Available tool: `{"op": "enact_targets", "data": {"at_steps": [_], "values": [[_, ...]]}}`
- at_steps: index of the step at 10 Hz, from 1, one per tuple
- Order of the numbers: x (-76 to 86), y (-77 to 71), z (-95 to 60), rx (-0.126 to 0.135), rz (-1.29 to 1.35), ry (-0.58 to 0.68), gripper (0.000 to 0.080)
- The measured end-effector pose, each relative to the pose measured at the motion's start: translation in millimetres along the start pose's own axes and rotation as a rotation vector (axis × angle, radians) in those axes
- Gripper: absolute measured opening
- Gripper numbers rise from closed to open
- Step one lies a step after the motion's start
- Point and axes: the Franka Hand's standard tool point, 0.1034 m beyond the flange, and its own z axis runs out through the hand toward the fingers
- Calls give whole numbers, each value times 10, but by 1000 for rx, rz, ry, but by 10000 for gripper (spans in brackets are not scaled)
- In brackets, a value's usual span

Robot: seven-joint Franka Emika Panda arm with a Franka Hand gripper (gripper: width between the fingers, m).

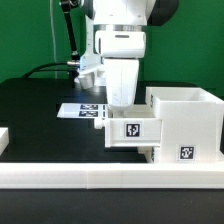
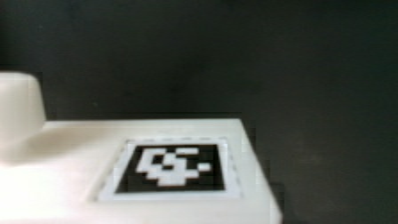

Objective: Assemble drawer

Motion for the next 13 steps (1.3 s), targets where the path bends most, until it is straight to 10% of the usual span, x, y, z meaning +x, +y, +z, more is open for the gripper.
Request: {"op": "enact_targets", "data": {"at_steps": [9, 13], "values": [[46, 100, -36, -16, 43, 0, 42], [23, 44, -5, 17, 46, -6, 42]]}}
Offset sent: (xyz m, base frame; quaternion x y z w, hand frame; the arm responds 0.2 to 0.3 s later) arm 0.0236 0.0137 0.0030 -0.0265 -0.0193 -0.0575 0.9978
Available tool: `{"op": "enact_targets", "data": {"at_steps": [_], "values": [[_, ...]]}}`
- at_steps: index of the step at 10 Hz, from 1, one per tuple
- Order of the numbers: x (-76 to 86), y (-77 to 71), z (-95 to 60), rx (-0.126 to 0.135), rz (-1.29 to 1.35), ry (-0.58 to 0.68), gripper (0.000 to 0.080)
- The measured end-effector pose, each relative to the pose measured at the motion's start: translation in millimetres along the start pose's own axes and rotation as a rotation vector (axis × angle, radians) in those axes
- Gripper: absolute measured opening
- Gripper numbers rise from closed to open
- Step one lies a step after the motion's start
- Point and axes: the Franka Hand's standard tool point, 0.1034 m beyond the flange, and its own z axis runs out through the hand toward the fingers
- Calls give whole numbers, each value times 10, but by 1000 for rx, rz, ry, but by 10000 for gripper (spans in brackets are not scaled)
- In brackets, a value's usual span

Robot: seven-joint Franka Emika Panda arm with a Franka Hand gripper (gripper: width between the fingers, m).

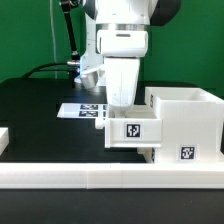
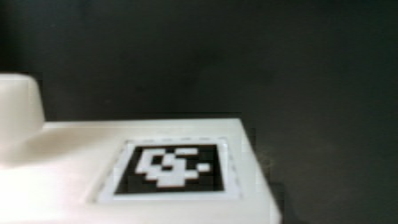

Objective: Assemble drawer

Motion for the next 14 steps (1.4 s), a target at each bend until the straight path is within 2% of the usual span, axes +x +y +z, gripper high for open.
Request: {"op": "enact_targets", "data": {"at_steps": [3, 4, 10, 11, 14], "values": [[-5, -7, 2, 5, -1, -1, 42], [-13, -18, 0, 19, -14, -6, 42], [3, -21, -1, 19, -16, -5, 42], [-4, -18, 2, 7, -43, -2, 42], [-23, -16, 4, 6, -34, -2, 42]]}}
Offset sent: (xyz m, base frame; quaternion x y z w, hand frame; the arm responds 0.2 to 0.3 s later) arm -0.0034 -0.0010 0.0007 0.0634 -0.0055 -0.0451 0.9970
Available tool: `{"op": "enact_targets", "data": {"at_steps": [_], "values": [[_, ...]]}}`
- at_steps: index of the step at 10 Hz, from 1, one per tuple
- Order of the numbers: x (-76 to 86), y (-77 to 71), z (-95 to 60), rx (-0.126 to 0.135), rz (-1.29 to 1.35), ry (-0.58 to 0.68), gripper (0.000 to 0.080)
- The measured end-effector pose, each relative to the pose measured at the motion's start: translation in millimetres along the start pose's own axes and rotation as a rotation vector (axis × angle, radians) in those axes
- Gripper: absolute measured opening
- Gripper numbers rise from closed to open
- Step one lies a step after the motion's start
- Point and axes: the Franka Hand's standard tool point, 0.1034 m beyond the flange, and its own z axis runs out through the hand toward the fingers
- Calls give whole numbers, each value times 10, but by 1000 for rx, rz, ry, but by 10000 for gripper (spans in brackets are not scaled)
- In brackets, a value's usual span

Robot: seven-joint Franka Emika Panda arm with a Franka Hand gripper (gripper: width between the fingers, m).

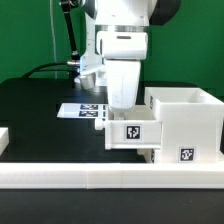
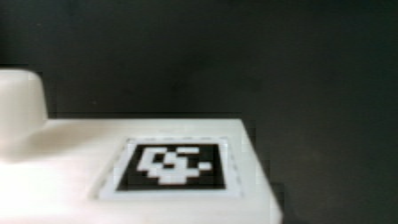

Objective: Assemble drawer

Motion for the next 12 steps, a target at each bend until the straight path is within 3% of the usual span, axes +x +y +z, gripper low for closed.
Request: {"op": "enact_targets", "data": {"at_steps": [2, 4, 12], "values": [[-15, 0, 1, 0, 4, 0, 42], [-25, -9, -1, 18, 4, -5, 42], [-5, -5, 4, 5, -10, -1, 42]]}}
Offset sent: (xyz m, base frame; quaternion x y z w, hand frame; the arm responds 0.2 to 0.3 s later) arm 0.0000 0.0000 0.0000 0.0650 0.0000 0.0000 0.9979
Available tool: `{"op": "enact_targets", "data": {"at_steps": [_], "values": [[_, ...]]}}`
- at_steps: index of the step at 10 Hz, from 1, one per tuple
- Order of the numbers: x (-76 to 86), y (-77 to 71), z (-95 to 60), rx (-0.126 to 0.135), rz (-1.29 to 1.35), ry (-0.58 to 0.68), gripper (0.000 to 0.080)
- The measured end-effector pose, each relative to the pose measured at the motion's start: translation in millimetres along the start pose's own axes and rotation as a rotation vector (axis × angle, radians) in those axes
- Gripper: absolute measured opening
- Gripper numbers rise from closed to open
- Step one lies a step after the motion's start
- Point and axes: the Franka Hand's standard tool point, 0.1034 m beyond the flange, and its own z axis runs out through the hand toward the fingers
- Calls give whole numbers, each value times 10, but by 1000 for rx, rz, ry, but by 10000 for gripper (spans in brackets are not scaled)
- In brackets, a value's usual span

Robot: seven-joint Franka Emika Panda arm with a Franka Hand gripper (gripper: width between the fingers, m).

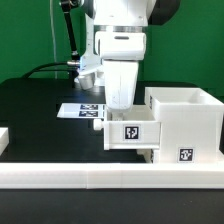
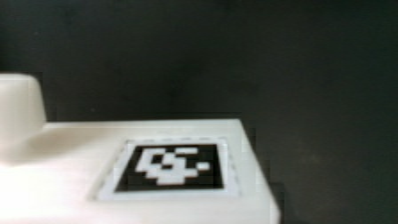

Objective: Assemble drawer

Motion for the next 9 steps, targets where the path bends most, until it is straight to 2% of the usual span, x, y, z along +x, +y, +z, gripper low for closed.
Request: {"op": "enact_targets", "data": {"at_steps": [9], "values": [[6, 17, -3, -15, 2, -3, 42]]}}
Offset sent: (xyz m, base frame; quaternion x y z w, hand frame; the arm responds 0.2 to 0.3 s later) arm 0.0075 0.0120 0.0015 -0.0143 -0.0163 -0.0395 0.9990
